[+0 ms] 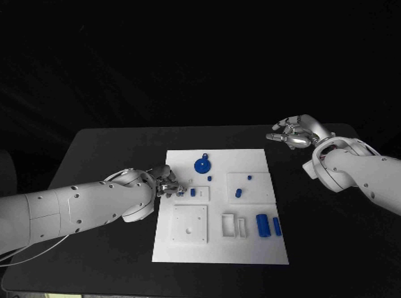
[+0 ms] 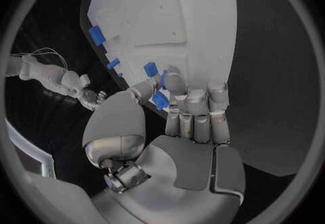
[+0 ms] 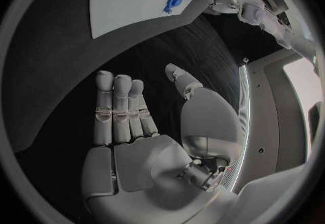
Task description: Assemble the parts on the task board
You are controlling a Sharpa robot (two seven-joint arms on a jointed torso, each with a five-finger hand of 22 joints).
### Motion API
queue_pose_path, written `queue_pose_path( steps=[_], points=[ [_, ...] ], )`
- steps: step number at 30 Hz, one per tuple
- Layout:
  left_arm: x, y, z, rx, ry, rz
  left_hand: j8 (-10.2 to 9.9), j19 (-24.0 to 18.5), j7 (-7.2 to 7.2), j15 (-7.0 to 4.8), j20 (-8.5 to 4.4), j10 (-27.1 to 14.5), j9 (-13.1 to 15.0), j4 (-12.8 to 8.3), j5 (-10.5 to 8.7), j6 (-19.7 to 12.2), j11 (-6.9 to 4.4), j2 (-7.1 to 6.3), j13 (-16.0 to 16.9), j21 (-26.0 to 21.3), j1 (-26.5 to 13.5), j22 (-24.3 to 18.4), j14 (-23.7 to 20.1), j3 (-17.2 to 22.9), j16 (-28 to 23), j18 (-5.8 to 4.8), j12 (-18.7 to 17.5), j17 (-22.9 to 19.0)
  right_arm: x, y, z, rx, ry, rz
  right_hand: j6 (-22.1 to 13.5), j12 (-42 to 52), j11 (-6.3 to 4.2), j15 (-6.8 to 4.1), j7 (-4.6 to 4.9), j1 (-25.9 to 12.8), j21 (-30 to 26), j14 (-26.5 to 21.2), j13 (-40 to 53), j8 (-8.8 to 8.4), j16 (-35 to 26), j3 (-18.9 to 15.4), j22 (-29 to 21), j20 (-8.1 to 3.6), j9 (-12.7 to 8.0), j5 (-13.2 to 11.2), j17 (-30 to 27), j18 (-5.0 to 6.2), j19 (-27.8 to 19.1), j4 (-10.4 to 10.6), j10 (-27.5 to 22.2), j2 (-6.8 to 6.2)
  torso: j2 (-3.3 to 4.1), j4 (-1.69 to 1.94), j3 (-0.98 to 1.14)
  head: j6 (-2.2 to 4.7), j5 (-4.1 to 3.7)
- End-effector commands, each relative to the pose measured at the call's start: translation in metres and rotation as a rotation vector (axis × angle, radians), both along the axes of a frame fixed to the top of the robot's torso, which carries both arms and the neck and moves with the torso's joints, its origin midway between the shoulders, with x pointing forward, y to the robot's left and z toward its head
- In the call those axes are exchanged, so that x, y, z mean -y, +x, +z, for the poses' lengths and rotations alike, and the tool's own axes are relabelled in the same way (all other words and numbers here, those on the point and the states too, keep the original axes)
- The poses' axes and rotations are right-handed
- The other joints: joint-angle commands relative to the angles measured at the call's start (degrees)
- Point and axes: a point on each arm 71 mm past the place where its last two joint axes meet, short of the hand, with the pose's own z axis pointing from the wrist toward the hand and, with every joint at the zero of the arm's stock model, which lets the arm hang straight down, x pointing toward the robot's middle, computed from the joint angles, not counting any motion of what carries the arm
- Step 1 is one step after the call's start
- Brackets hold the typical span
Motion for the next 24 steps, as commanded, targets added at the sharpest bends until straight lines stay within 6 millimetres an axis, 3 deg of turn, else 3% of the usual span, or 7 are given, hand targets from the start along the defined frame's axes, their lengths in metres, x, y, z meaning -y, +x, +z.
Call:
queue_pose_path(
  steps=[1,24],
  points=[
    [0.0025,-0.0012,-0.0007,-0.010,-0.006,-0.013,0.19,0.45,-0.09,-0.68,-6.56,0.34,0.10,-1.43,-0.14,-0.12,-0.06,3.16,0.05,-0.02,2.82,0.05,0.47,1.17,0.16,0.29,-0.26,-0.02,-0.0019,-0.0005,-0.0004,-0.003,-0.001,0.018,-0.03,0.25,0.17,-0.06,0.52,-0.27,-0.25,0.39,-0.07,0.19,-0.38,-0.04,0.08,0.33,-0.10,0.23,0.07,4.13,0.04,0.37,-0.36,0.20,0.00,-0.02,0.03,-0.07,0.01],
    [0.0029,-0.0028,-0.0061,-0.043,0.038,-0.030,0.40,0.44,-0.23,-0.76,-6.52,0.66,0.13,-2.12,-0.17,0.27,-0.21,3.70,0.25,0.14,2.80,0.19,0.72,0.64,0.56,0.24,0.08,0.18,-0.0022,-0.0006,-0.0005,-0.004,0.000,0.020,-0.02,0.35,0.16,-0.07,0.51,-0.40,-0.30,0.41,-0.19,0.21,-0.41,-0.07,0.14,0.31,-0.11,0.38,0.12,4.13,0.06,0.52,-0.38,0.23,0.00,0.02,0.00,-0.42,-0.02]
  ],
)
